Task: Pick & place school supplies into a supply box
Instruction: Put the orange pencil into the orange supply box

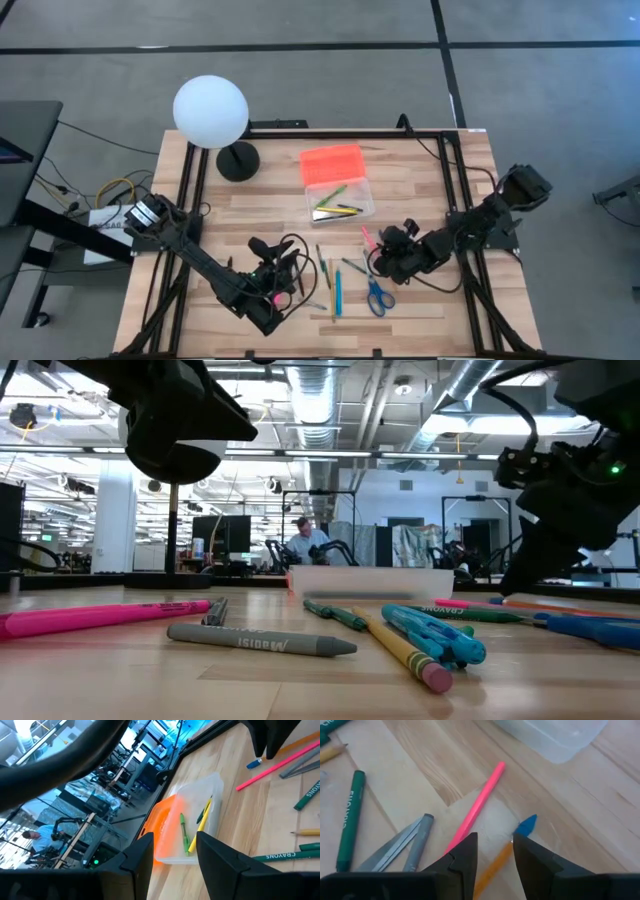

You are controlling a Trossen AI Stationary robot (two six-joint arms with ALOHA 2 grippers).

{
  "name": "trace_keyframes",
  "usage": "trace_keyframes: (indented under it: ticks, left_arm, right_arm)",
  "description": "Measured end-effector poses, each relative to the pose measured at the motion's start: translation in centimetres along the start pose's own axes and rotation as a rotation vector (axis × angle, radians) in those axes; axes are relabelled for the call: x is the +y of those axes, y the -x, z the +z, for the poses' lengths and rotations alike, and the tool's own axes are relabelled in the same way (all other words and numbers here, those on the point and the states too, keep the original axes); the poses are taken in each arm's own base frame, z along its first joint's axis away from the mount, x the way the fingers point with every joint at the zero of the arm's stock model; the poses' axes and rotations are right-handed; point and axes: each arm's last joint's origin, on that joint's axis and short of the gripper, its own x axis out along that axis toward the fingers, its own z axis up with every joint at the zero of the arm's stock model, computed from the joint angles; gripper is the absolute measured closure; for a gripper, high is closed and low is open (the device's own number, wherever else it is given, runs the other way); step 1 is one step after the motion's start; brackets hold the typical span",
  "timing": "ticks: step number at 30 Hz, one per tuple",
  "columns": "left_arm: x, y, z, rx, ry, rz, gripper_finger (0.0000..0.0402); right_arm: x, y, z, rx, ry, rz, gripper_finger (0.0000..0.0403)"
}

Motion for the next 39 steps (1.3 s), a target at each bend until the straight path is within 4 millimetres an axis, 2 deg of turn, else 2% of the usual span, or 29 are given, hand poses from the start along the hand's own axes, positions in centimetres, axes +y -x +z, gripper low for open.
trace_keyframes:
  ticks: [10, 28, 33, 39]
  left_arm:
    - [0.1, 0.0, -0.2, 0.006, -0.003, -0.001, 0.0258]
    - [0.1, 0.0, -0.2, 0.008, -0.001, -0.005, 0.0258]
    - [0.1, 0.0, -0.2, 0.009, -0.001, -0.007, 0.0258]
    - [0.1, 0.0, -0.3, 0.011, -0.006, -0.006, 0.0258]
  right_arm:
    - [-0.4, 0.2, -0.3, 0.084, -0.091, -0.061, 0.0285]
    - [-0.1, -0.4, -1.3, 0.235, -0.056, -0.059, 0.0285]
    - [-0.5, 0.2, -1.0, 0.304, -0.024, -0.024, 0.0285]
    - [-0.8, 1.3, -0.1, 0.475, 0.021, -0.033, 0.0285]
